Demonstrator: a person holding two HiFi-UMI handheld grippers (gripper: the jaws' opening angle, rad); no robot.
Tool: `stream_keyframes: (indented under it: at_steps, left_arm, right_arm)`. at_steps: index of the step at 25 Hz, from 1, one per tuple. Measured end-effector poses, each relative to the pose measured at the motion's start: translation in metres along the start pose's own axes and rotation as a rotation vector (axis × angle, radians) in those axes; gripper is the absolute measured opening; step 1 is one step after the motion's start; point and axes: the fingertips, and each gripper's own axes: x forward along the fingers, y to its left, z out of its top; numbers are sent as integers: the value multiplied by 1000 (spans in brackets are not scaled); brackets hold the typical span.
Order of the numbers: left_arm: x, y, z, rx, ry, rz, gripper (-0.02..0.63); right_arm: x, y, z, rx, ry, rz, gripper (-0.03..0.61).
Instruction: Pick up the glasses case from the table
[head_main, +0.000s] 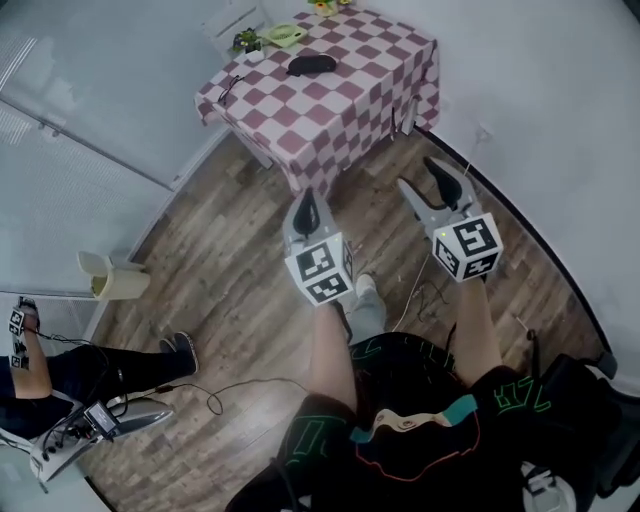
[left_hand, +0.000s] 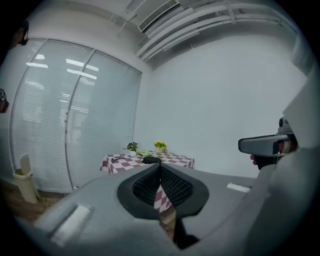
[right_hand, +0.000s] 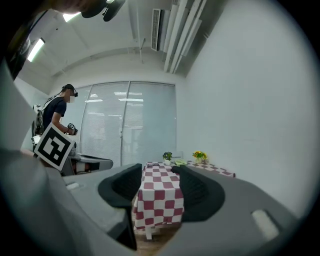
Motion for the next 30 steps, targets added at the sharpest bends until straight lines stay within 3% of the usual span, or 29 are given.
stream_keyframes:
  at_steps: [15, 22, 30]
  left_arm:
    - [148, 79, 15, -175, 5, 80, 9]
    - [179, 86, 34, -183, -37, 71, 9]
    - [227, 89, 48, -158, -58, 75, 9]
  right_arm:
    - [170, -31, 27, -125, 93, 112, 241]
    - [211, -31, 41, -201, 100, 138, 241]
    - [269, -46, 40, -166, 92, 190, 241]
